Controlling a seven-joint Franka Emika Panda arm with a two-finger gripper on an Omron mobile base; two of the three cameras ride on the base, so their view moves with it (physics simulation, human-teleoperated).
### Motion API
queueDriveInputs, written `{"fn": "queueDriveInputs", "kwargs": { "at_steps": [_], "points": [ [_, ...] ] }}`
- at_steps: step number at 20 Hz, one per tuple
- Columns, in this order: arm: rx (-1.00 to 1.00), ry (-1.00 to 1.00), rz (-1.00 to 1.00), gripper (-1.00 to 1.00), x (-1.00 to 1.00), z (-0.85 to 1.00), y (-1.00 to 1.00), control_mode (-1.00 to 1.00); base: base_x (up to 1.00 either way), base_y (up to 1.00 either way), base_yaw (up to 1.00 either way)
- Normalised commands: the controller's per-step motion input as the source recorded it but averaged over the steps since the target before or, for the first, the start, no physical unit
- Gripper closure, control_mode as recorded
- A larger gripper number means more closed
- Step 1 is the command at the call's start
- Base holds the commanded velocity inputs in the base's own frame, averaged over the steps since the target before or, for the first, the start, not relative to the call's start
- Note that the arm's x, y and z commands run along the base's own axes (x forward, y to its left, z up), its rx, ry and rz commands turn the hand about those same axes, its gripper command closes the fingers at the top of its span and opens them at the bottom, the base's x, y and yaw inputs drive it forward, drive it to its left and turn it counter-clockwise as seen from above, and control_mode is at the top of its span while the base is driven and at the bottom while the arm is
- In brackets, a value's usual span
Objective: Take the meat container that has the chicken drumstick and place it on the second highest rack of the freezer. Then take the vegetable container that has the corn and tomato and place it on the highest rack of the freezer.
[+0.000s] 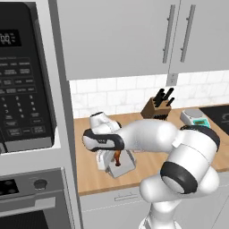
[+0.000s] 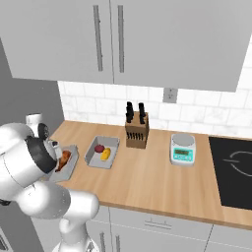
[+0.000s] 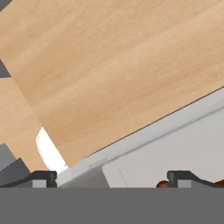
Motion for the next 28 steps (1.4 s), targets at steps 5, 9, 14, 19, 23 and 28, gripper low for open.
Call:
{"fn": "queueDriveInputs", "kwargs": {
  "at_steps": [5, 9, 14, 19, 23, 28],
  "points": [
    [0.07, -0.12, 0.00, -1.00, -0.04, 0.03, -0.32, -1.00, 0.00, 0.00, 0.00],
    [0.08, -0.16, 0.00, -1.00, -0.19, 0.07, -0.21, -1.00, 0.00, 0.00, 0.00],
    [0.09, -0.04, 0.01, -1.00, -0.40, -0.04, -0.15, -1.00, 0.00, 0.00, 0.00],
    [0.03, 0.00, 0.06, -1.00, 0.07, -0.19, 0.00, -1.00, 0.00, 0.00, 0.00],
    [0.00, 0.00, 0.05, -1.00, 0.13, -0.19, 0.00, -1.00, 0.00, 0.00, 0.00],
    [0.00, 0.00, 0.02, -1.00, 0.08, -0.28, 0.00, -1.00, 0.00, 0.00, 0.00]
  ]
}}
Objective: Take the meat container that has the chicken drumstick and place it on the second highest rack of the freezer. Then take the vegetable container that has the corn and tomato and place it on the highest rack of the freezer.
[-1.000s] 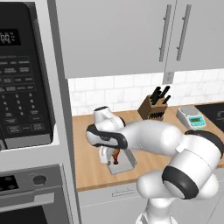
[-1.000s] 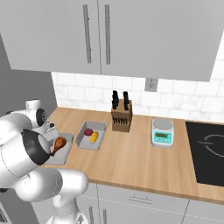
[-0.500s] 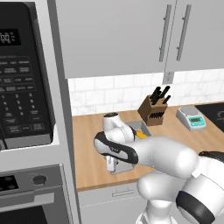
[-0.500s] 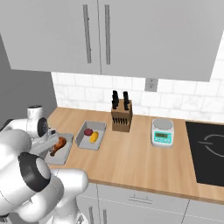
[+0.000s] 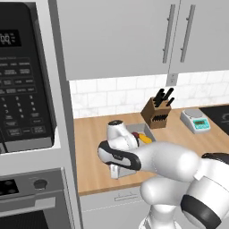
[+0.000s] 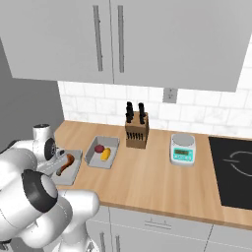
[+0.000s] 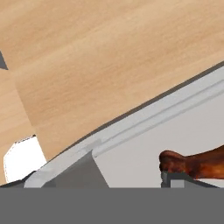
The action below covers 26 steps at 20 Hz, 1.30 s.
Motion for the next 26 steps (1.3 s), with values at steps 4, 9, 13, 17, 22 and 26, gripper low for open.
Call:
{"fn": "queueDriveInputs", "kwargs": {
  "at_steps": [4, 9, 13, 17, 22, 26],
  "points": [
    [0.00, 0.00, 0.03, -1.00, 0.00, -0.41, 0.00, -1.00, 0.00, 0.00, 0.00],
    [0.00, 0.00, 0.01, -1.00, 0.00, -0.39, 0.00, -1.00, 0.00, 0.00, 0.00],
    [0.01, 0.00, 0.00, 1.00, 0.00, -0.32, -0.01, -1.00, 0.00, 0.00, 0.00],
    [0.01, 0.00, 0.00, 1.00, 0.00, -0.35, 0.00, -1.00, 0.00, 0.00, 0.00],
    [0.00, 0.00, 0.00, 1.00, 0.00, -0.18, 0.00, -1.00, 0.00, 0.00, 0.00],
    [0.00, 0.00, 0.00, 1.00, -0.03, -0.02, 0.00, -1.00, 0.00, 0.00, 0.00]
  ]
}}
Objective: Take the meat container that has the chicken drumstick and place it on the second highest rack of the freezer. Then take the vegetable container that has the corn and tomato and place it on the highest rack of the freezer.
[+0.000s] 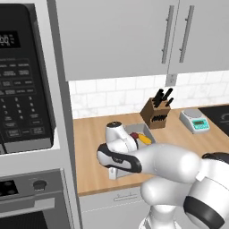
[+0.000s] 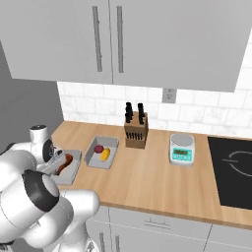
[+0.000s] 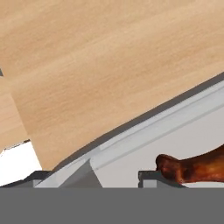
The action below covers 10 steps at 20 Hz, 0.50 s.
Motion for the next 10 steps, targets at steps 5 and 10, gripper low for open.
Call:
{"fn": "queueDriveInputs", "kwargs": {
  "at_steps": [5, 10],
  "points": [
    [0.00, 0.00, 0.00, 1.00, 0.01, 0.00, 0.05, -1.00, 0.00, 0.00, 0.00],
    [0.00, 0.01, -0.01, 1.00, 0.09, 0.04, 0.15, -1.00, 0.00, 0.00, 0.00]
  ]
}}
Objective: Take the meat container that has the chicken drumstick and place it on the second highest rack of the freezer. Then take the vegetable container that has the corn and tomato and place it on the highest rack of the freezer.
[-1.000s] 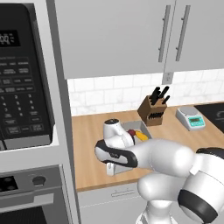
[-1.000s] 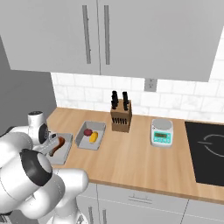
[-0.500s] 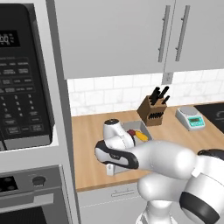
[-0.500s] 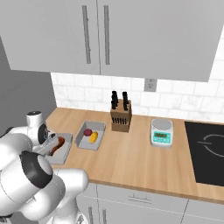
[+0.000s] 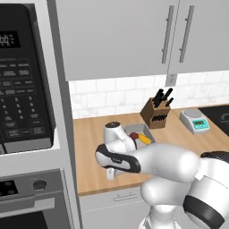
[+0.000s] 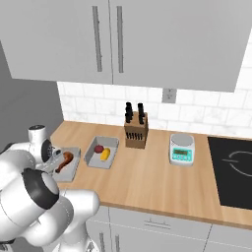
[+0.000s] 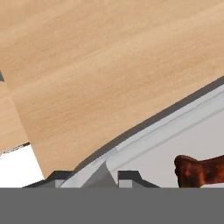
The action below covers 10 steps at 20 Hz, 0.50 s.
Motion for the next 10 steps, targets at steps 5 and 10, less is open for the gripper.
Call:
{"fn": "queueDriveInputs", "kwargs": {
  "at_steps": [5, 10],
  "points": [
    [0.00, -0.01, -0.01, 1.00, 0.02, 0.64, 0.25, -1.00, 0.00, 0.00, 0.00],
    [0.02, -0.01, -0.03, 1.00, 0.00, 1.00, -0.04, -1.00, 0.00, 0.00, 0.00]
  ]
}}
